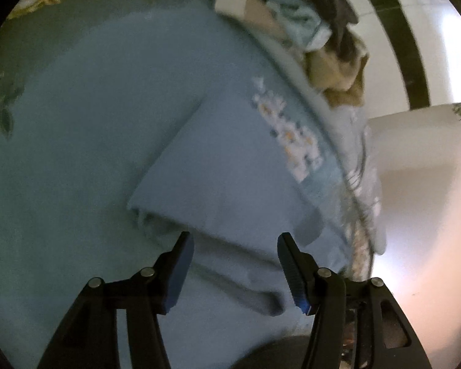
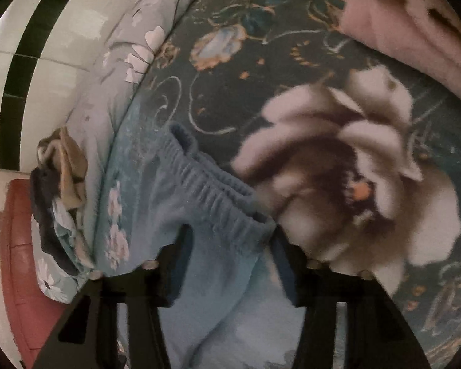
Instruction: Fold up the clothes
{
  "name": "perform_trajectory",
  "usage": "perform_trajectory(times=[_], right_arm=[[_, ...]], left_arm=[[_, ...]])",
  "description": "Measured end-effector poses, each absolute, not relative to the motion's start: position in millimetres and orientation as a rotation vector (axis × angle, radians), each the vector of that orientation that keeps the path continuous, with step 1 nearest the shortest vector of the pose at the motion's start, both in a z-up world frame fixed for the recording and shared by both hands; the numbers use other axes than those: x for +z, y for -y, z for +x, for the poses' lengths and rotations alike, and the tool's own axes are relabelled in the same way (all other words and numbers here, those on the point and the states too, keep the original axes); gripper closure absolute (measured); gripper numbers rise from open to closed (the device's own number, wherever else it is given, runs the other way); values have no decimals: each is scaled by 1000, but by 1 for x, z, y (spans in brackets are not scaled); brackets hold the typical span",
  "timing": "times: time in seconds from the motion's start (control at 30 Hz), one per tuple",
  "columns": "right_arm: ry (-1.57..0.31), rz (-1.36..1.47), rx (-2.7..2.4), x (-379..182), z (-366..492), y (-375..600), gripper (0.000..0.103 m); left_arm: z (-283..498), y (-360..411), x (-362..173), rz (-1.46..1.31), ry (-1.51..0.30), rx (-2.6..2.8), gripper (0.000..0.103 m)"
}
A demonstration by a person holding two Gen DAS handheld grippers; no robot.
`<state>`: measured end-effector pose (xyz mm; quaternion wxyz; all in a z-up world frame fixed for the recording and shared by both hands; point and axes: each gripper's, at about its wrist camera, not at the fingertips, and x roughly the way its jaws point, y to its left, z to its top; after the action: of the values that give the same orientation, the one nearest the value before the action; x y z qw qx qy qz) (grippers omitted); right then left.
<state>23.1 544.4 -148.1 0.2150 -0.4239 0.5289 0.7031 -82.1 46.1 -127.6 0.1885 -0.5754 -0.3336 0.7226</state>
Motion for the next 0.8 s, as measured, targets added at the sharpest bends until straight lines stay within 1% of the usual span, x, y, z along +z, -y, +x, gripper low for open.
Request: perform_trajectory(times=[0.03,0.07,0.13,0.3,0.43,0.57,0.67,0.8], right_arm=[[-1467,-1169,1946,-148,21,-544,77],[-1470,-1158,1945,-146,19,-543,82],[-1465,-1133,1966,-136,15,-540,85],[-1327,-1107,2143,-79,-4,-518,86],[-1155,-1118,2342,-28,-32,-484,87],[-899,-1173,2573,22,-63,-419,87],[-728,-1254,2714,37,-90,-364,87],[-564,-1413,2808,26,-117,-288,87]], left_arm=[[-86,-45,-124,-1594,948,2033,41],[-90,-47,-122,-1583,943,2031,40],[-98,-53,-124,-1580,915,2028,39],[-116,-67,-155,-1692,845,1986,39],[-110,-50,-153,-1650,928,1961,38],[-99,-14,-144,-1586,1048,1986,38],[-90,21,-144,-1555,1164,2007,38],[-87,50,-148,-1557,1211,2035,37]])
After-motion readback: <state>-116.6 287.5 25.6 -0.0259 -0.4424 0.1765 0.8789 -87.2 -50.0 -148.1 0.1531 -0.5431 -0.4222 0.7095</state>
